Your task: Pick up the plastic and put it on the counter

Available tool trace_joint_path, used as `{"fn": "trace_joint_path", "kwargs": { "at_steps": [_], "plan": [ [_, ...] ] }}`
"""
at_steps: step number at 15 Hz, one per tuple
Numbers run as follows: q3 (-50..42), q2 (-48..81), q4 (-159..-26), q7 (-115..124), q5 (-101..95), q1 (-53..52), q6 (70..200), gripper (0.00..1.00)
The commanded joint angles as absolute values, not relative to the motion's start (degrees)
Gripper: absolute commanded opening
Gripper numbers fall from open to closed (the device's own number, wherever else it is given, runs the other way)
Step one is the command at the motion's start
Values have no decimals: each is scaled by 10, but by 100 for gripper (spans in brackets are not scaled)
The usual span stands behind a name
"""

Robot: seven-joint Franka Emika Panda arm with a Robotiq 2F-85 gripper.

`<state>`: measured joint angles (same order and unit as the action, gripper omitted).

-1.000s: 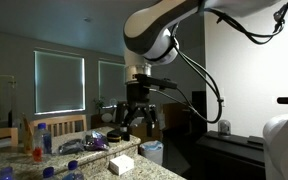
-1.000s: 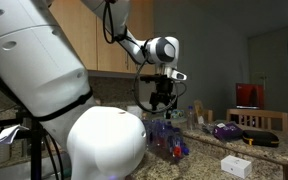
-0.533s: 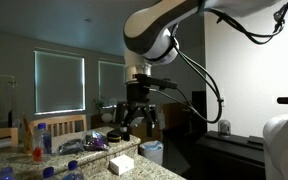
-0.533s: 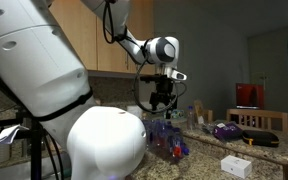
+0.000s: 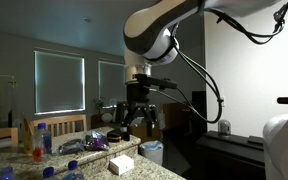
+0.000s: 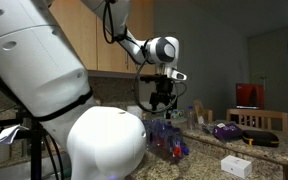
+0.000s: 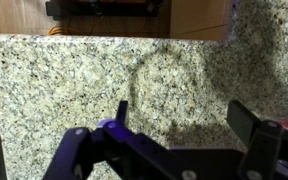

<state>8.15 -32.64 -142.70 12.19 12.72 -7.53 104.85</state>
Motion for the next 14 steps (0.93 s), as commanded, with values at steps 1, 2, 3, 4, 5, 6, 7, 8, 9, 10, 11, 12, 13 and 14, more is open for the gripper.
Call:
{"fn": "trace_joint_path", "kwargs": {
  "at_steps": [1, 2, 3, 4, 5, 6, 7, 8, 9, 10, 11, 12, 13, 14],
  "plan": [
    [84, -326, -1426, 120, 129, -72, 1047, 100],
    [84, -326, -1426, 120, 129, -72, 1047, 100],
    [84, -326, -1426, 120, 129, -72, 1047, 100],
    [84, -326, -1426, 120, 129, -72, 1047, 100],
    [84, -326, -1426, 120, 129, -72, 1047, 100],
    [82, -325, -1424, 117, 133, -74, 1038, 100],
    [81, -324, -1423, 111, 132, -75, 1037, 100],
    [82, -325, -1424, 110, 129, -74, 1040, 100],
    [84, -326, -1426, 110, 124, -73, 1048, 100],
    [86, -327, -1426, 115, 121, -71, 1051, 100],
    [62, -305, -1326, 91, 89, -56, 972, 100],
    [63, -297, -1311, 86, 70, -53, 969, 100],
    [66, -279, -1268, 88, 50, -48, 949, 100],
    [60, -265, -1230, 75, 40, -47, 923, 100]
  ]
}}
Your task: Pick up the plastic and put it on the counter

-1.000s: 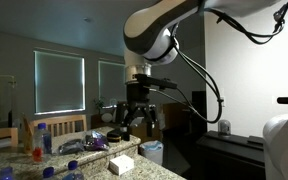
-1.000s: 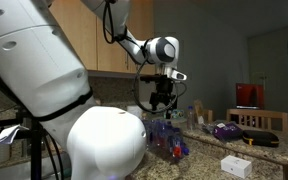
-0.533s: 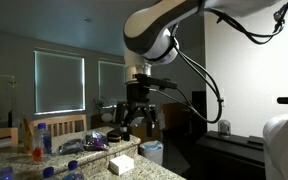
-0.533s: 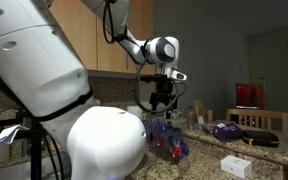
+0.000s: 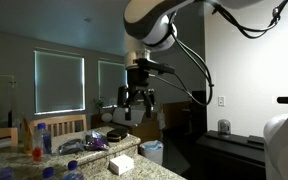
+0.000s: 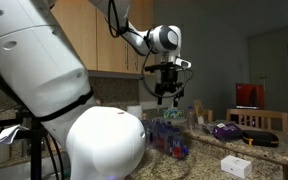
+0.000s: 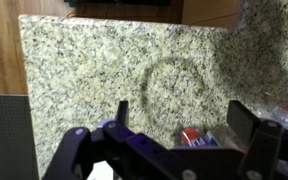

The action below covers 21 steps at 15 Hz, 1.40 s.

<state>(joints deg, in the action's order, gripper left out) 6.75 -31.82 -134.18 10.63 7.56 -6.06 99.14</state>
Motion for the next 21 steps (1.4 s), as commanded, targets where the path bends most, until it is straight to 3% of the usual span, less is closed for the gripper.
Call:
{"fn": "trace_joint_path", "kwargs": {
  "at_steps": [1, 2, 3, 10, 21],
  "plan": [
    [52, -250, -1190, 60, 36, -48, 898, 100],
    [49, -232, -1150, 49, 32, -47, 871, 100],
    [57, -284, -1225, 76, 48, -47, 918, 100],
    [55, -221, -1158, 72, 46, -48, 895, 100],
    [71, -10, -1164, 199, -31, -52, 1205, 100]
  ]
}}
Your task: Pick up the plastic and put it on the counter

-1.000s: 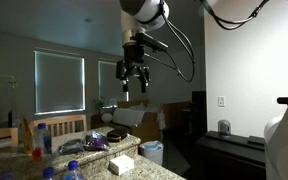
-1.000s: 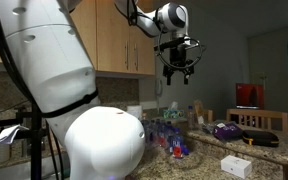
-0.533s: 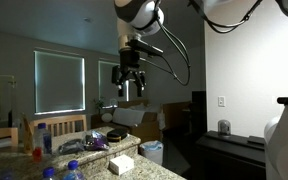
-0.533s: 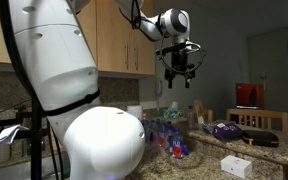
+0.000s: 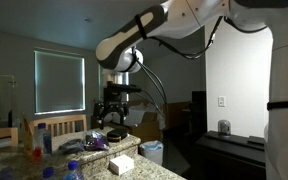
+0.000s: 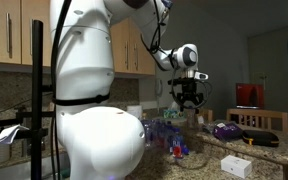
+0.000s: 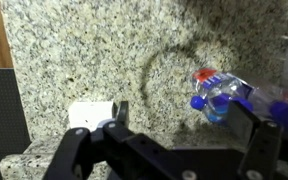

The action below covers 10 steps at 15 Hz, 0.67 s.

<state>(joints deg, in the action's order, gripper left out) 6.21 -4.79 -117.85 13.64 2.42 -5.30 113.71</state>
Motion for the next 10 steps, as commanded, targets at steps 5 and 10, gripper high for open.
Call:
{"fn": "trace_joint_path", "kwargs": {
  "at_steps": [5, 10],
  "plan": [
    [58, 27, -1118, 308, -165, -58, 1267, 100],
    [56, 26, -1118, 284, -147, -59, 1265, 100]
  ]
}}
